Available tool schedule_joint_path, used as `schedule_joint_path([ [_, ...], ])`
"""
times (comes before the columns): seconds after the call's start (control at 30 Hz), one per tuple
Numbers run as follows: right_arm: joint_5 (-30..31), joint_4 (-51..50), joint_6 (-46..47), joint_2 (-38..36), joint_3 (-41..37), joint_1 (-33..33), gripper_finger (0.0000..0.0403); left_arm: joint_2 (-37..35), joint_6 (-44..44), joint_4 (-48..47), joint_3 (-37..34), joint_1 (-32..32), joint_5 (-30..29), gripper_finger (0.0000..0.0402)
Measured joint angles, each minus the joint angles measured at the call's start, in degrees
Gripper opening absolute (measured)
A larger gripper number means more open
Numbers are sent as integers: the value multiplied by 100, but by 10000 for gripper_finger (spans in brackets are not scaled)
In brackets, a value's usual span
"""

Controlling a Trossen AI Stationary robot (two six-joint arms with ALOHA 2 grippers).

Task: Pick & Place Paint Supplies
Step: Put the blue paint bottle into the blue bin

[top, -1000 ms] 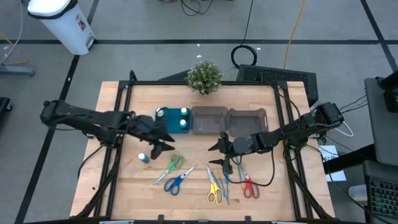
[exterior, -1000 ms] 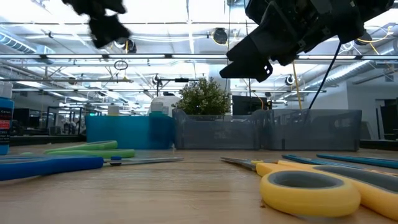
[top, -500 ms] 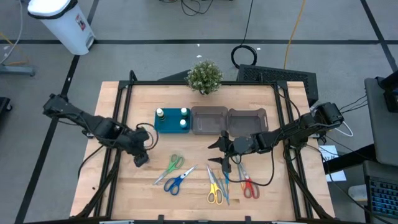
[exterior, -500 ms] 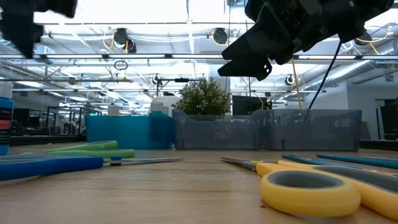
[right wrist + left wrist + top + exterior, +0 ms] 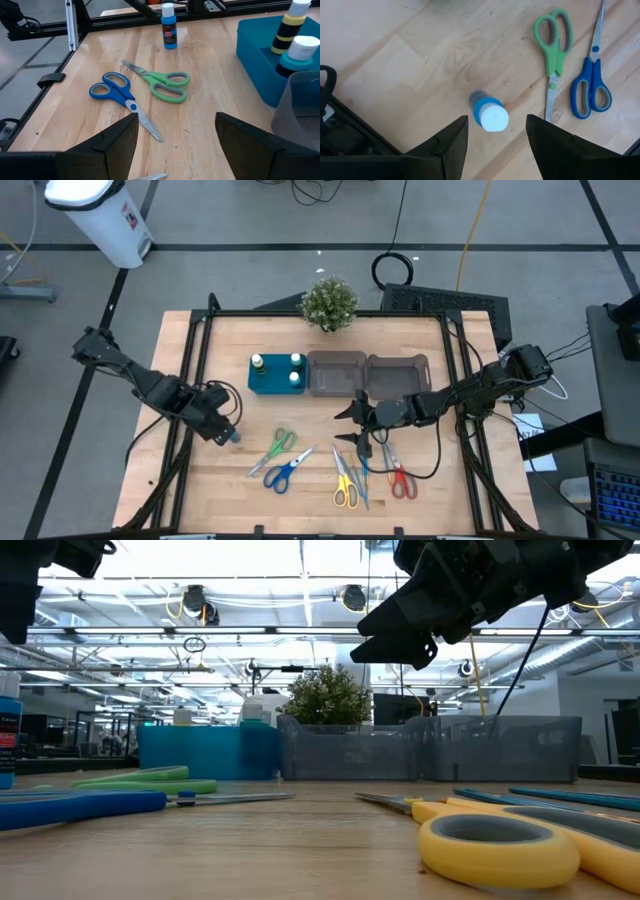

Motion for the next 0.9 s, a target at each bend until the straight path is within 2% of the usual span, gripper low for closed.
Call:
schedule_joint_path([
  [0.53,-2,-2,0,0,0,0,254,960,472,1,-4,-51,269,209],
  [0.9,-2,-1,3,0,0,11,254,1410,646,24,-4,-51,204,209],
])
